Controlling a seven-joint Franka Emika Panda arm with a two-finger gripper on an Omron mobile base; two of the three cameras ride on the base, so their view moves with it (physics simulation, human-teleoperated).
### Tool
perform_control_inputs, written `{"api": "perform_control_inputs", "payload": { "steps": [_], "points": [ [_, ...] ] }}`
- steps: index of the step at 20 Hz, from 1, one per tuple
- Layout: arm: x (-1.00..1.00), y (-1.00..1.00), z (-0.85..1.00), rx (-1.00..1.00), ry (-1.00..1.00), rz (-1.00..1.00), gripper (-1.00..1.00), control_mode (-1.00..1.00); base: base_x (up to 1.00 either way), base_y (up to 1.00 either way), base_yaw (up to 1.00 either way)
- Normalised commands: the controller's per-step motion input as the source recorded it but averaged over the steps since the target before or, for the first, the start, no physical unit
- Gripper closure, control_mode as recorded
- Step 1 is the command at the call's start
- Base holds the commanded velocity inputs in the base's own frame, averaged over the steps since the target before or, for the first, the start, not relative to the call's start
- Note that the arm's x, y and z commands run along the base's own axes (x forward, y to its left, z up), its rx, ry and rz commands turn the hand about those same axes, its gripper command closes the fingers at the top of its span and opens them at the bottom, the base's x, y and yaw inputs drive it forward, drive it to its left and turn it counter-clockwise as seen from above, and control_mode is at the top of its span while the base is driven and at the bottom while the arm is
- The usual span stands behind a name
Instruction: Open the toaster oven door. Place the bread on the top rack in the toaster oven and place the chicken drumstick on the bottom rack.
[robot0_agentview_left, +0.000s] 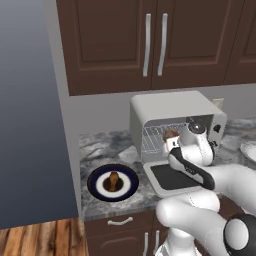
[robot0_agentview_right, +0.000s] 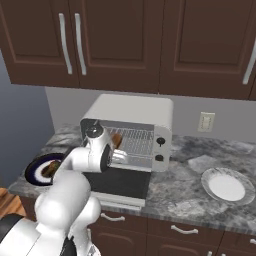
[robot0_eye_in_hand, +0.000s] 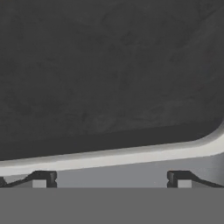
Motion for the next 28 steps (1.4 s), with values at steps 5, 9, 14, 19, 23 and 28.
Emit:
{"api": "perform_control_inputs", "payload": {
  "steps": [5,9,14,19,23,28],
  "points": [
    [0.67,-0.02,0.24,0.0,-0.04,0.0,-1.0,-1.0,0.0,0.0,0.0],
    [0.38,0.0,0.06,0.0,-0.08,0.0,-1.0,-1.0,0.0,0.0,0.0],
    [0.05,0.0,0.0,0.0,-0.12,0.0,-1.0,-1.0,0.0,0.0,0.0],
    [0.23,0.0,-0.09,0.0,-0.14,0.0,-1.0,-1.0,0.0,0.0,0.0],
    [0.01,0.0,-0.09,0.0,-0.1,0.0,-1.0,-1.0,0.0,0.0,0.0],
    [0.01,0.0,-0.01,0.0,-0.02,0.0,-1.0,-1.0,0.0,0.0,0.0]
  ]
}}
